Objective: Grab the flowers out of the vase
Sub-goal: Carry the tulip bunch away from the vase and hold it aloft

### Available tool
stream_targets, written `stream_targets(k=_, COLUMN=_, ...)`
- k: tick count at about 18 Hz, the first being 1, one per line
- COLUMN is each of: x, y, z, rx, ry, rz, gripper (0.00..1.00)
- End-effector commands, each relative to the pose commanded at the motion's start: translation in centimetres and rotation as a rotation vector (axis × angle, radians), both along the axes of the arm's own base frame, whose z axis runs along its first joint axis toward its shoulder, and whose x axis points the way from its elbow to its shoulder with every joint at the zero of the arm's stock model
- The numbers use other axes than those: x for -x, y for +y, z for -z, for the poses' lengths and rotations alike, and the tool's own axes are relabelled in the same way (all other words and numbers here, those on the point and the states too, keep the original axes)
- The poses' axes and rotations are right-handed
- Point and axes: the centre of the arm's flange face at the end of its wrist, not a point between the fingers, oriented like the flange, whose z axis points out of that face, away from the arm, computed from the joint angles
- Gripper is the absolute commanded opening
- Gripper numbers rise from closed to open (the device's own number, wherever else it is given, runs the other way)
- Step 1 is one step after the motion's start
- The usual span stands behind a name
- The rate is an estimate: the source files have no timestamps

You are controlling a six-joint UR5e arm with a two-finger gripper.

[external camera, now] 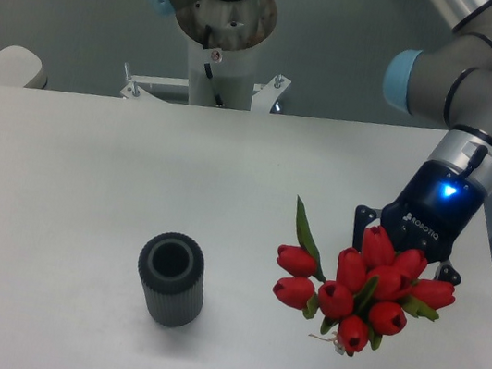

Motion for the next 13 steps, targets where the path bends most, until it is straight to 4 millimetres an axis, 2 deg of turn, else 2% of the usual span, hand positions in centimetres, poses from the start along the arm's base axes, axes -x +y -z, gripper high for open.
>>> stream_targets(k=13, x=0.09, y=-0.08, z=0.47, rx=-0.002, ry=0.027, rz=0.012, gripper=0.27)
